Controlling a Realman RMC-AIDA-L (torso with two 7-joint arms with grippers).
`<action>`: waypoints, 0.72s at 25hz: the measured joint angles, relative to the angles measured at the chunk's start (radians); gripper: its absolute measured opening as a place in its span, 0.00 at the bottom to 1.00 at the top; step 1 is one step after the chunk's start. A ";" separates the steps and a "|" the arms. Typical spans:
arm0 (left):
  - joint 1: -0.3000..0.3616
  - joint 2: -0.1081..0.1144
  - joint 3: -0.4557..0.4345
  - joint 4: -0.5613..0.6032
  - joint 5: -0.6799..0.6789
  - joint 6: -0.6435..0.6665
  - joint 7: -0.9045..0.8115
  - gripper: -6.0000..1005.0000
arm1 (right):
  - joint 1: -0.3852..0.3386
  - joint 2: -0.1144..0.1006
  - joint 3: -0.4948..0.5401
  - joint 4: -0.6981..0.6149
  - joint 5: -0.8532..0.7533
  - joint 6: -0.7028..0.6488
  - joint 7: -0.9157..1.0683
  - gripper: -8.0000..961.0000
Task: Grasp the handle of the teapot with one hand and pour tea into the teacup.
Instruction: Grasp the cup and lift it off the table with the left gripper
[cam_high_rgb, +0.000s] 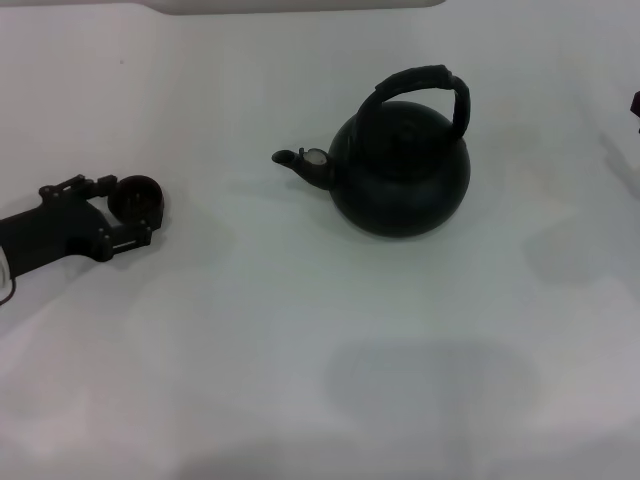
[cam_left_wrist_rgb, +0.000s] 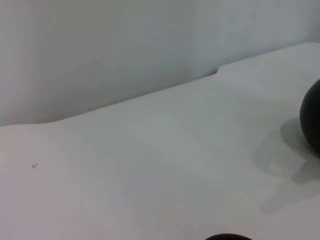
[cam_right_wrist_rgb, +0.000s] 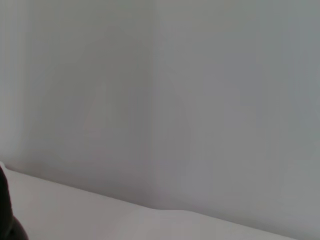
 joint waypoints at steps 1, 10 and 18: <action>-0.001 0.000 0.002 0.000 0.003 0.000 0.001 0.86 | 0.000 0.000 0.000 0.000 0.000 0.000 0.000 0.66; -0.008 -0.001 0.005 -0.003 0.005 -0.006 0.003 0.70 | 0.005 0.003 0.000 0.000 0.001 0.000 0.001 0.66; -0.008 -0.001 0.011 0.006 0.007 0.015 0.003 0.70 | 0.007 0.003 0.001 0.000 0.002 0.006 0.001 0.66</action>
